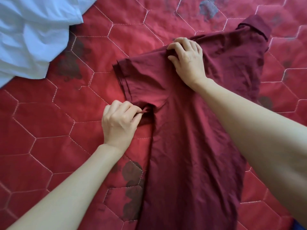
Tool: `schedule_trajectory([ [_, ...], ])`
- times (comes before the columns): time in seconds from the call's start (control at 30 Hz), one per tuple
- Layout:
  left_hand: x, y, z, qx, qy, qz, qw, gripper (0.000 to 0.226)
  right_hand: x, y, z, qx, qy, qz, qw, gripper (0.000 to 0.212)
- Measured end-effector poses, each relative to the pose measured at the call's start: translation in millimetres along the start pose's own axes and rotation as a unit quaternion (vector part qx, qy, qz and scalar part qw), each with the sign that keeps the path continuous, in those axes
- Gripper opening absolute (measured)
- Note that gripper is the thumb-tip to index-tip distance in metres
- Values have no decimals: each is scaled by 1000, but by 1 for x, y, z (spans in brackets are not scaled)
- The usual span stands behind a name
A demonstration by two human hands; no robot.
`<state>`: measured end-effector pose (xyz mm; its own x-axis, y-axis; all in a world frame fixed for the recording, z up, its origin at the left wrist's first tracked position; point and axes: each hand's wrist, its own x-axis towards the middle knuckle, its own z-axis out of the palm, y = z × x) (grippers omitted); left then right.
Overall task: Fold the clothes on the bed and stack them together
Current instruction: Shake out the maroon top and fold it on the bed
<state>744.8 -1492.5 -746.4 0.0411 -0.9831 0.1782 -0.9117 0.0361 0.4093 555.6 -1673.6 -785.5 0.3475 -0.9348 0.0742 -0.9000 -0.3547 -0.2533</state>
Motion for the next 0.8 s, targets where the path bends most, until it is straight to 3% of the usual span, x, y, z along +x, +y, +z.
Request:
schedule_trajectory([
  [0.13,1,-2,-7,64,121,153,979,18,2,-1,2,33,22,10,999,23],
  [0.23,-25,-16,5,121,63,219,966,21,3,-1,2,38,24,18,999,22],
  [0.33,-38,-25,14,111,19,217,970,14,4,-3,2,45,29,26,998,22],
  [0.47,-31,-11,11,67,26,131,989,28,6,-5,-1,55,28,35,997,25],
  [0.57,-13,0,9,47,-21,-55,997,22,5,-7,-3,43,9,7,999,30],
  [0.67,6,2,9,-8,-95,-240,966,42,5,-11,-4,36,-7,-14,999,32],
  [0.8,15,10,5,-106,-98,-323,935,52,10,-14,-3,47,4,4,999,23],
])
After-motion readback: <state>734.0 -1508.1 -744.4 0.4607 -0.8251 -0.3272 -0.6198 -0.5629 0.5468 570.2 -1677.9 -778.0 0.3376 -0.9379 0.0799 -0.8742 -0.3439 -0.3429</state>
